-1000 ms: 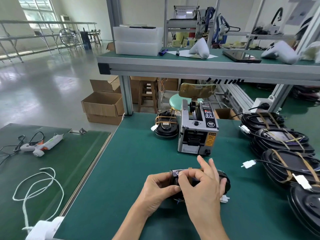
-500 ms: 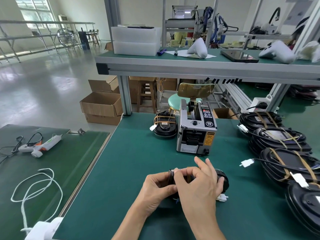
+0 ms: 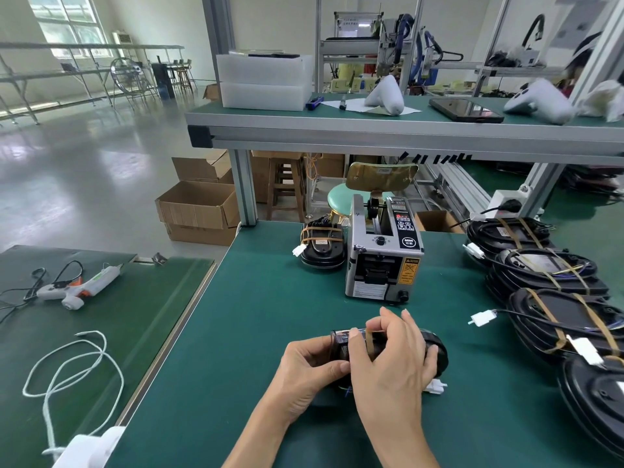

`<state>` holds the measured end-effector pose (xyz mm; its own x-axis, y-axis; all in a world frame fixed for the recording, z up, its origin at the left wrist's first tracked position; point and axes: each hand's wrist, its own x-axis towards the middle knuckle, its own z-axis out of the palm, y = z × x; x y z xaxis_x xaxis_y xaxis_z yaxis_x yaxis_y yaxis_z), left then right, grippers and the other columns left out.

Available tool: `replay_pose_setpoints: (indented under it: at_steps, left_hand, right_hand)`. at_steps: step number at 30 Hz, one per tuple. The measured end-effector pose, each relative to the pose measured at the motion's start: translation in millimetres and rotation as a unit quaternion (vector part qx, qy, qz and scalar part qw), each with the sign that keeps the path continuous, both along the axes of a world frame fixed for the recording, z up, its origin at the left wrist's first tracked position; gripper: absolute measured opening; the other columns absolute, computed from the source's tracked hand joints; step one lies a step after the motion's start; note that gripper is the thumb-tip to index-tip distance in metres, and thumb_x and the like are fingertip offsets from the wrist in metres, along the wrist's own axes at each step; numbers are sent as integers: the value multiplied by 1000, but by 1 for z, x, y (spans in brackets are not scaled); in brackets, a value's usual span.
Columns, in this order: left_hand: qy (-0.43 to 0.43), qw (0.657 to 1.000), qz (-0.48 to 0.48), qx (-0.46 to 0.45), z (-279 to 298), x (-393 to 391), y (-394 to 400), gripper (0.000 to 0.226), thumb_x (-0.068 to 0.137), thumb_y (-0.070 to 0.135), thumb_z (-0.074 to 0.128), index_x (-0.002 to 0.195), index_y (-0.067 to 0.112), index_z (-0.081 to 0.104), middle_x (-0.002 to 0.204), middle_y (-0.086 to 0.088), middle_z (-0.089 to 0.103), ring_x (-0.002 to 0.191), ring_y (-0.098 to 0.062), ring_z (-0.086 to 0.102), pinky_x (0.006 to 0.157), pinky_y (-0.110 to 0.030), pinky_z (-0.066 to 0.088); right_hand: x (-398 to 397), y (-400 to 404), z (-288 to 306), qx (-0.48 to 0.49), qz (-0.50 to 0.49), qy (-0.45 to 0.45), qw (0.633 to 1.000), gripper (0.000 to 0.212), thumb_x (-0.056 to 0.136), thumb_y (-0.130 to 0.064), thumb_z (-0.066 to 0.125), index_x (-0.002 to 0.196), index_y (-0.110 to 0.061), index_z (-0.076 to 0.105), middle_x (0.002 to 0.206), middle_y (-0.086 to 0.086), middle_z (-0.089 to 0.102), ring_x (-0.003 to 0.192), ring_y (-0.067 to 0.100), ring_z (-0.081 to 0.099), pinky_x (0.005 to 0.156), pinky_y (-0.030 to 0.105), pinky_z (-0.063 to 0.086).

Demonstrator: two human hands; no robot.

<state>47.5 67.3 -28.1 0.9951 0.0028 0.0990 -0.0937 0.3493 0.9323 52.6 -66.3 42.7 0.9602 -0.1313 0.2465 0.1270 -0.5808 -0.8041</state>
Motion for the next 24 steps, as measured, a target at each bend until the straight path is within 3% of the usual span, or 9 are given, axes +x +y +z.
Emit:
replay_pose_setpoints:
  at_steps: [5,9,12,15,18,20,22,24]
  left_hand:
    - [-9,1000,-6,-9,-2,1,0,52,86,20,88,133,5,72,130,-25,72,117,-31,71,96,-37,59]
    - [-10,1000,4,4,-3,2,0,54,83,26,91,130,5,75,129,-23,73,118,-31,71,98,-38,58]
    - [-7,1000,4,7,-3,2,0,54,81,27,93,128,6,76,126,-23,75,115,-28,72,96,-36,59]
    - [-9,1000,4,4,-4,3,0,49,81,20,90,127,7,77,122,-22,76,112,-25,73,94,-34,59]
    - [-11,1000,2,9,-4,2,0,46,82,14,86,127,8,77,122,-22,76,112,-25,73,93,-35,60]
    - [-14,1000,1,10,-3,2,0,48,82,16,88,127,6,76,123,-24,75,112,-26,72,93,-35,60]
    - [-13,1000,0,10,-2,2,0,54,80,23,93,128,4,76,122,-25,75,111,-27,73,92,-35,60]
    - [-8,1000,-2,9,-2,2,0,60,77,28,96,128,3,75,121,-26,75,109,-27,73,90,-35,61]
  right_hand:
    - [0,-4,6,16,-11,-2,1000,15,97,-18,67,106,-27,59,120,-17,63,143,7,40,125,39,0]
    - [16,-17,21,36,-12,9,999,9,99,-33,61,91,-36,61,91,-20,65,104,11,57,123,42,15]
    - [49,-30,32,57,6,5,998,13,97,-29,65,85,-34,67,84,-20,69,89,3,63,100,40,46]
    - [98,-32,37,76,24,76,994,20,93,-20,65,77,-30,73,73,-12,73,77,10,70,74,33,55]
    - [143,-24,28,128,-2,172,977,21,89,-11,62,74,-12,77,74,0,76,60,18,71,64,31,55]
    - [160,-18,19,166,-23,215,962,16,86,-3,61,81,-1,76,75,7,75,55,19,68,68,35,59]
    - [168,-13,13,197,-44,229,952,15,86,0,62,82,-5,76,77,8,75,54,19,69,75,38,63]
    - [173,-9,10,224,-65,218,948,14,86,-1,65,80,-10,74,76,7,76,51,15,69,69,33,61]
